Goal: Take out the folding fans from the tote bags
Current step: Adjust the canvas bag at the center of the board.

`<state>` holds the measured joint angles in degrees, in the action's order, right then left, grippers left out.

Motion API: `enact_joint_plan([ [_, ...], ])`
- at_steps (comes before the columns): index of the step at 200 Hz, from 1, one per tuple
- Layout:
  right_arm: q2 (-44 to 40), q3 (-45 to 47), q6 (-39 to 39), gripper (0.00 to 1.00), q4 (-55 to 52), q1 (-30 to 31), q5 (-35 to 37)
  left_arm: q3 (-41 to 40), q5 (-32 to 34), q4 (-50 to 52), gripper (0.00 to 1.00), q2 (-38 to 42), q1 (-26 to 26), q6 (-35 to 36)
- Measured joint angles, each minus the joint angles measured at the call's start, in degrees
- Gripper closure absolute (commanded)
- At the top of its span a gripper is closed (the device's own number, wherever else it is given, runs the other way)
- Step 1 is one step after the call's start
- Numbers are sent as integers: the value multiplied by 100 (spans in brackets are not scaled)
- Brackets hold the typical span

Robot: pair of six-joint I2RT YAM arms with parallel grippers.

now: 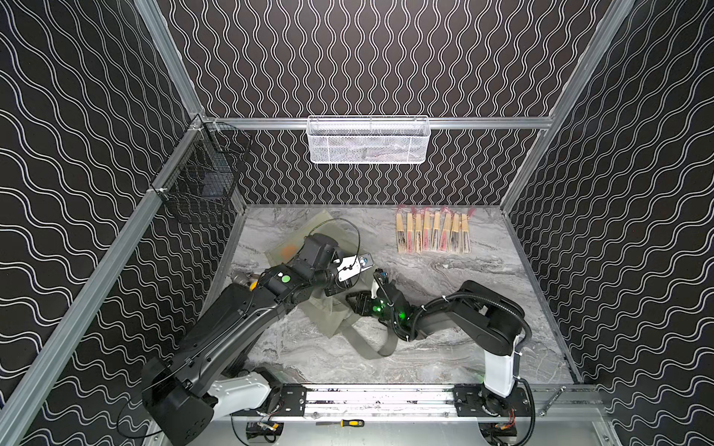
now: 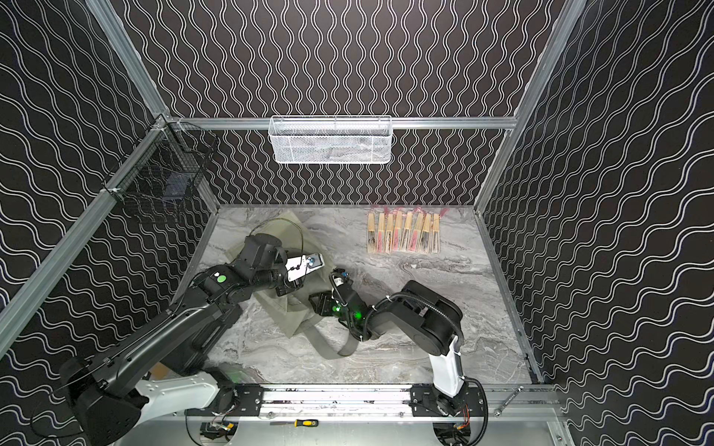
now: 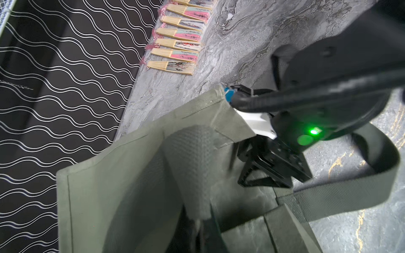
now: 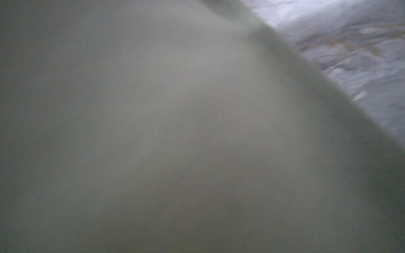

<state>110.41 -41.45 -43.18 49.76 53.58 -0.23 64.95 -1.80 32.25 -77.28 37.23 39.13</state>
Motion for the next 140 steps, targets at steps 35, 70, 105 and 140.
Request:
enact_joint_plan([
  [35, -424, 444, 920, 39, 483, 400, 595, 4, -11, -46, 100, -11, -11, -15],
  [70, -435, 833, 2039, 39, 1150, 914, 1102, 20, -17, -44, 100, -9, -11, -17],
  [105, -238, 743, 2634, 44, 1340, 1045, 1355, 31, -15, -44, 100, 101, -15, -17],
  [140, 103, 522, 2968, 49, 1381, 1231, 1606, 35, -17, -44, 100, 118, -15, -17],
])
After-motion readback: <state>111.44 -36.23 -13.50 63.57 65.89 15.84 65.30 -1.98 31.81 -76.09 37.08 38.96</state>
